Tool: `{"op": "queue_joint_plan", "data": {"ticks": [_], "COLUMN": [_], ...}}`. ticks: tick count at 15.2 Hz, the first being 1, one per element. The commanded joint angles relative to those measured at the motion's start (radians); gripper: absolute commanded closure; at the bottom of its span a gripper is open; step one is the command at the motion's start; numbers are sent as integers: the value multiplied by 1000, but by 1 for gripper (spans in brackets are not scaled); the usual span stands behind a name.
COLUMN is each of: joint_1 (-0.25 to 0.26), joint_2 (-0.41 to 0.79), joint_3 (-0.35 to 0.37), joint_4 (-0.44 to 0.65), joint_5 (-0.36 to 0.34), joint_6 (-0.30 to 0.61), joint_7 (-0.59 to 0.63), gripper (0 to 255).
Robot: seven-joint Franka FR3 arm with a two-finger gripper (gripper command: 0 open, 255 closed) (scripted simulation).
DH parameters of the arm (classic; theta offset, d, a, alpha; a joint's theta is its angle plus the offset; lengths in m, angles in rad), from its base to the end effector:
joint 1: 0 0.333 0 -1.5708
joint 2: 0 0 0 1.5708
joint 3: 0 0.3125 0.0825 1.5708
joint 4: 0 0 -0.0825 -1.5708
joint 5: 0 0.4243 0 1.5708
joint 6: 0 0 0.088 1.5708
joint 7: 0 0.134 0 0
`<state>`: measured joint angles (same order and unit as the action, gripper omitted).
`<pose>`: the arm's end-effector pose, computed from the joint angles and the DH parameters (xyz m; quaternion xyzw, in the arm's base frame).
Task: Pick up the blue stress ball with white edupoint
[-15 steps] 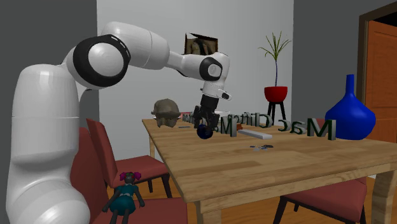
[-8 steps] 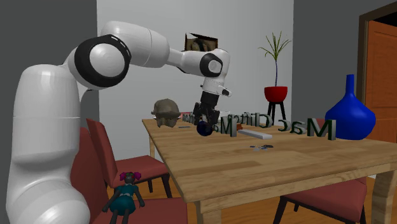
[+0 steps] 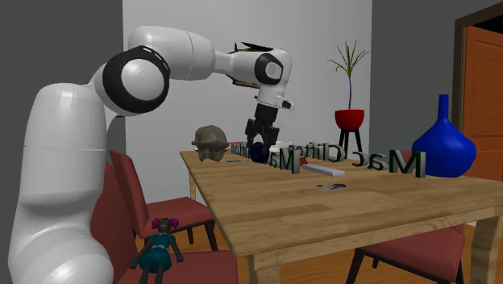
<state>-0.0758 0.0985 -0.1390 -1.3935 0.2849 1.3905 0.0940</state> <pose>0.5984 -0.0837 0.6152 -0.9806 0.1340 0.0417 0.1368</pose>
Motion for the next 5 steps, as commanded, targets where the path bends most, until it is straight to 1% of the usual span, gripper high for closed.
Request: {"op": "queue_joint_plan", "data": {"ticks": [1, 3, 5], "joint_1": [-1, -3, -4], "joint_2": [11, 25, 26], "joint_3": [0, -1, -1], "joint_4": [45, 91, 95], "joint_5": [3, 7, 8], "joint_6": [-33, -65, -67], "joint_7": [9, 16, 16], "gripper": [255, 255, 255]}}
